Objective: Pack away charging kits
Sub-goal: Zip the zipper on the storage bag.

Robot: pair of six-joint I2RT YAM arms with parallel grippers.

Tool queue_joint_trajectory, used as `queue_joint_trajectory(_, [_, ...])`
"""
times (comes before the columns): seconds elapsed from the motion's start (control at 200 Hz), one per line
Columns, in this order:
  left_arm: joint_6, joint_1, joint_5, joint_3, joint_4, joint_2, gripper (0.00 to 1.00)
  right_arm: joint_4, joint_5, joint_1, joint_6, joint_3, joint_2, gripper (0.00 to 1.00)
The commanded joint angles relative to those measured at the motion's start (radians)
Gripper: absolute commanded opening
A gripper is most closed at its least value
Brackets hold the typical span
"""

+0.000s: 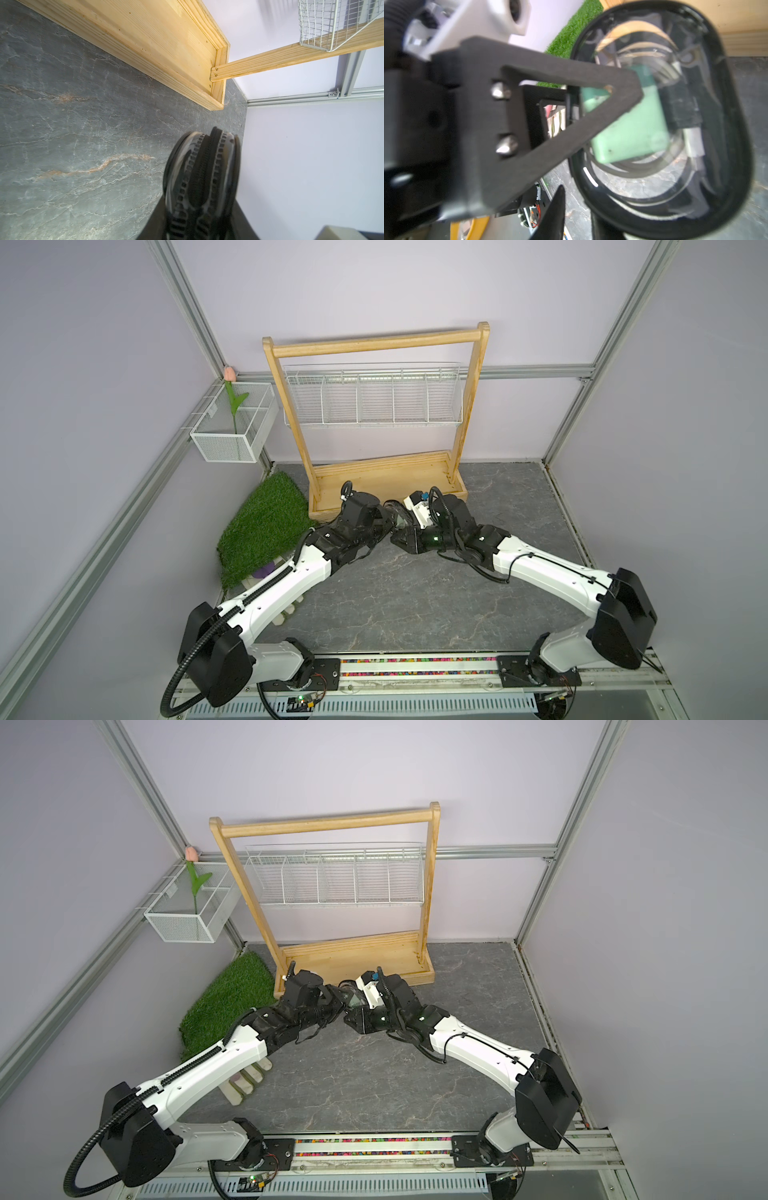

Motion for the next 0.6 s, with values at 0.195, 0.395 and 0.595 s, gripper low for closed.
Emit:
queue_joint_trajectory(0.195, [-0.011, -0.005, 0.025, 0.003, 0.011, -0.032, 0.18, 0.023, 0.028, -0.017, 0.028, -0.007, -0.006, 0.4])
queue_joint_trajectory(0.395, [-0.009, -0.005, 0.04, 0.0, 0.035, -0.032, 0.18, 0.029, 0.03, -0.026, 0.039, 0.01, 0.022, 0.36])
queue_joint_trajectory(0.595, [-0.005, -0.005, 0.051, 0.003, 0.06, -0.037, 0.18, 0.033, 0.036, -0.026, 0.03, 0.013, 0.036, 0.35])
